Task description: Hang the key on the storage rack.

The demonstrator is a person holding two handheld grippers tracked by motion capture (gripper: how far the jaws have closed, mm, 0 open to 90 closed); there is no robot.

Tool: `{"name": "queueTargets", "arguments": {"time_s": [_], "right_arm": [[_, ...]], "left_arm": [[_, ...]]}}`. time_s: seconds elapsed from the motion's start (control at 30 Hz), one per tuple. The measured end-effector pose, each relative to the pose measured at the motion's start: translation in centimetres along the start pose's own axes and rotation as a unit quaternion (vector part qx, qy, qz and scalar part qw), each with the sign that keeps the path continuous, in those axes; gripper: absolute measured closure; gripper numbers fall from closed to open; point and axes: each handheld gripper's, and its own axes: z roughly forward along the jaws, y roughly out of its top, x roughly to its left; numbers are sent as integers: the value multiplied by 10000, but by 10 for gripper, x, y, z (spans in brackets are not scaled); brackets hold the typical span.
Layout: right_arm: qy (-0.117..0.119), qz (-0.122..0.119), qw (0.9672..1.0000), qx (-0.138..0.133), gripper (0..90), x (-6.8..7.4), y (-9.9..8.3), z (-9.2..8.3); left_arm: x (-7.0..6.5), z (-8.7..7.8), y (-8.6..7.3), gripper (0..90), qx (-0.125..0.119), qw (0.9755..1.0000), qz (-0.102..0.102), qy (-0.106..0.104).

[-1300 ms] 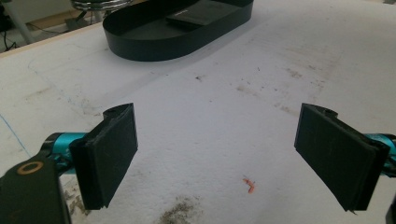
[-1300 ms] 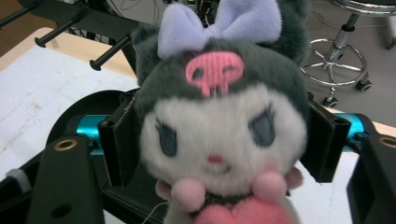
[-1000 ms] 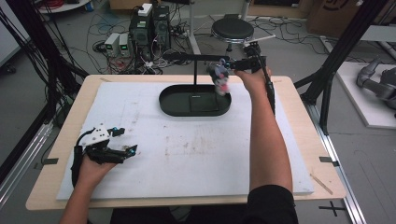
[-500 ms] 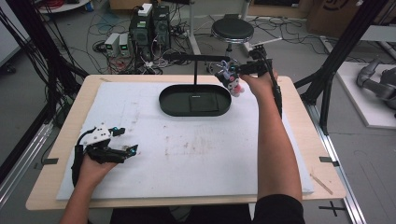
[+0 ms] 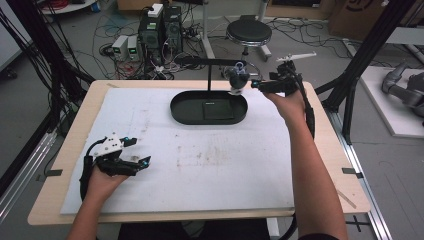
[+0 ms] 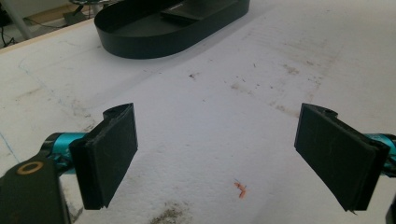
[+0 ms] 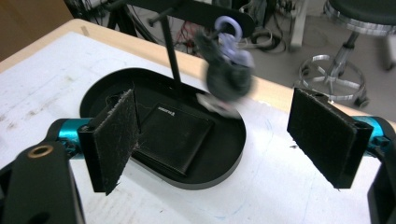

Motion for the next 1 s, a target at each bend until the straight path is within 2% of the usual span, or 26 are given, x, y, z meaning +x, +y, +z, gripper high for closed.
{"name": "queueTargets", "arguments": {"time_s": [0.03,0.23,0.3,0.33,0.37,0.43,0.47,0.6,0.73,1.0], "right_arm": [[40,-31,9999,-119,176,2,-3,-4],[229,-124,9996,-88,176,11,-28,-13],[214,-178,9996,10,176,14,-36,-13],[291,-183,9994,-70,176,15,-43,-15],[339,-153,9993,69,176,16,-47,-14],[329,-273,9991,29,176,18,-57,-15],[404,-231,9989,25,176,19,-64,-15],[423,-149,9990,-89,176,20,-87,-17],[468,-40,9989,-95,176,21,-108,-18],[510,-15,9986,-124,176,26,-147,-25]], "left_arm": [[-1,0,0,133,5,10000,3,0],[-1,0,1,133,-12,10000,-16,-1],[0,-1,0,133,-16,10000,-27,-1],[0,0,0,133,-17,10000,-24,3],[-1,0,0,133,-14,10000,-20,7],[-1,0,0,133,-11,10000,-12,3],[-1,0,0,133,-9,10000,-5,4],[-1,1,-1,133,-1,10000,-46,16],[0,2,-3,133,25,9999,-89,67],[2,4,-3,133,-79,9998,-198,63]]}}
